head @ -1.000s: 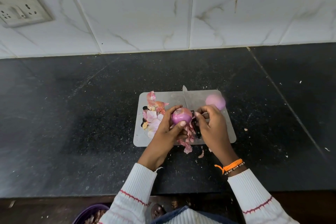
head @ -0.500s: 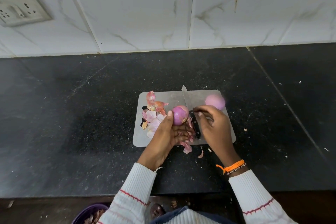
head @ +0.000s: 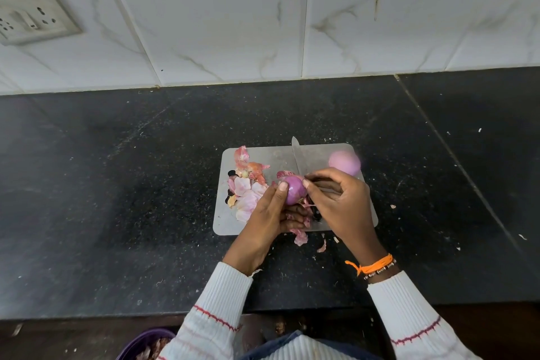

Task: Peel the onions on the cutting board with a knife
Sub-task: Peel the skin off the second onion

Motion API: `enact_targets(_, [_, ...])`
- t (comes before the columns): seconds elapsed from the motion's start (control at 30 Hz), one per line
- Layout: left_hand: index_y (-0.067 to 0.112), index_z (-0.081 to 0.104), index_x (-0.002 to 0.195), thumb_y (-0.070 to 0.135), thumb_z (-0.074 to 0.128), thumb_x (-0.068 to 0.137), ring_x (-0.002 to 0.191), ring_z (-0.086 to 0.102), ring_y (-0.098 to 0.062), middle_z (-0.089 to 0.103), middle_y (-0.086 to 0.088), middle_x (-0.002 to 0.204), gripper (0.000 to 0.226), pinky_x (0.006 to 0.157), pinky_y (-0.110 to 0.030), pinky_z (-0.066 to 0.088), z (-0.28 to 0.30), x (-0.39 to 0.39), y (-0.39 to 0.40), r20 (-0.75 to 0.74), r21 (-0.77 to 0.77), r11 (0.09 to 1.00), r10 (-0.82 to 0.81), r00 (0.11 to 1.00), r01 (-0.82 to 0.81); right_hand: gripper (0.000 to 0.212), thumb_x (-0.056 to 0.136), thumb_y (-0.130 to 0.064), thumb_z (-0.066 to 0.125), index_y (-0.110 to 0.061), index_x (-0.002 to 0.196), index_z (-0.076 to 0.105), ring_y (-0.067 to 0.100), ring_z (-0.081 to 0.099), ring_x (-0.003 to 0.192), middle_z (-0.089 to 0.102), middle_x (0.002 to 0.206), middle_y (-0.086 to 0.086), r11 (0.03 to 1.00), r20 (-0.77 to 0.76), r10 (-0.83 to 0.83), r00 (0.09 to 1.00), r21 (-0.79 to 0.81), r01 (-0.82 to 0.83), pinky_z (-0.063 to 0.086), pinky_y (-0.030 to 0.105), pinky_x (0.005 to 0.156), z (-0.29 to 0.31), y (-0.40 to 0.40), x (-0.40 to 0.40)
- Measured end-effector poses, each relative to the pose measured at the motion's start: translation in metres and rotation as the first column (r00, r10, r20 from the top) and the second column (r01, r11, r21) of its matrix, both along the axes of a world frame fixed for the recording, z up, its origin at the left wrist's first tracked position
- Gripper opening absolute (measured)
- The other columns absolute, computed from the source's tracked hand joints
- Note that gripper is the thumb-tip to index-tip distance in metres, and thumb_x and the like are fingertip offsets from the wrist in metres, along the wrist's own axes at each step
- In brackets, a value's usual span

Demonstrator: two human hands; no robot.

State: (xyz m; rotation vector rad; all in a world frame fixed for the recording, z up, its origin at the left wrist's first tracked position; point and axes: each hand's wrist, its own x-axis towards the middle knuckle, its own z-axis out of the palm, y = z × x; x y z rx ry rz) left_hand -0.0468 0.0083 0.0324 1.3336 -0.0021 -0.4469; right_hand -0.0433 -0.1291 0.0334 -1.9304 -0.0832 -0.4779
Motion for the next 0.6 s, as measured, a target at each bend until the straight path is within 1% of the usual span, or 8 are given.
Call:
enact_targets(0.1, [0.002,0.048,0.117,0.046,0.041,0.083,0.061,0.063,-0.013,0.067,-0.001,0.066,0.055,0.060,-0.022,0.054,-0.0007,-0.0008,0.0011,0.008,0.002,1.000,-0.002,1.000,0.002,0.011,0.078,-0.009,0.072,-0.010,0.089,0.071,0.005,0.068,0.075,0.069,0.079,-0.004,1.000,-0.001,0.000,1.000,-0.023,0.000,0.057,0.020,0.069,-0.0016,0.0000,-0.0001])
enact_targets(0.27, [0.003,0.048,0.118,0.043,0.041,0.085,0.062,0.062,-0.011,0.066,0.000,0.066,0.052,0.059,-0.021,0.053,-0.0020,-0.0022,0.0024,0.000,-0.001,1.000,-0.008,1.000,0.008,0.011,0.076,-0.005,0.072,-0.007,0.087,0.071,0.005,0.067,0.072,0.069,0.078,-0.004,0.998,0.025,-0.009,1.000,-0.056,0.011,0.054,0.013,0.067,-0.0046,0.0003,0.0013])
enact_targets(0.37, [0.004,0.050,0.114,0.044,0.042,0.084,0.062,0.062,-0.012,0.065,-0.001,0.068,0.051,0.060,-0.021,0.053,-0.0037,-0.0022,0.0025,-0.004,0.002,1.000,-0.006,1.000,0.006,0.009,0.076,-0.002,0.071,-0.006,0.083,0.071,0.005,0.066,0.068,0.069,0.075,0.000,0.997,0.036,-0.023,0.999,-0.076,0.025,0.053,0.012,0.065,-0.0070,0.0005,0.0021])
enact_targets(0.43, [0.004,0.051,0.111,0.046,0.043,0.083,0.063,0.062,-0.014,0.066,-0.004,0.069,0.051,0.061,-0.022,0.053,-0.0045,-0.0022,0.0021,-0.003,0.000,1.000,-0.009,1.000,0.009,0.008,0.077,0.000,0.070,-0.006,0.082,0.071,0.006,0.066,0.069,0.068,0.072,-0.001,0.998,0.019,-0.040,0.999,-0.042,0.040,0.052,0.012,0.064,-0.0073,-0.0014,0.0030])
enact_targets(0.5, [0.006,0.051,0.109,0.044,0.043,0.085,0.063,0.062,-0.014,0.066,-0.005,0.071,0.045,0.061,-0.023,0.054,-0.0042,-0.0016,0.0016,-0.002,-0.008,1.000,0.004,1.000,-0.004,0.010,0.079,-0.002,0.068,-0.010,0.083,0.071,0.004,0.066,0.072,0.067,0.073,-0.006,0.999,-0.023,-0.035,0.999,0.025,0.036,0.052,0.013,0.067,-0.0061,-0.0033,0.0028])
enact_targets(0.6, [0.015,0.048,0.113,0.028,0.046,0.093,0.064,0.063,-0.011,0.062,-0.008,0.086,0.024,0.064,-0.024,0.056,-0.0036,0.0000,0.0003,0.007,-0.019,1.000,0.019,1.000,-0.019,0.011,0.083,-0.006,0.065,-0.015,0.086,0.070,0.009,0.068,0.078,0.071,0.080,-0.003,0.988,-0.114,-0.014,0.993,0.153,0.031,0.056,0.025,0.073,-0.0050,-0.0037,0.0019])
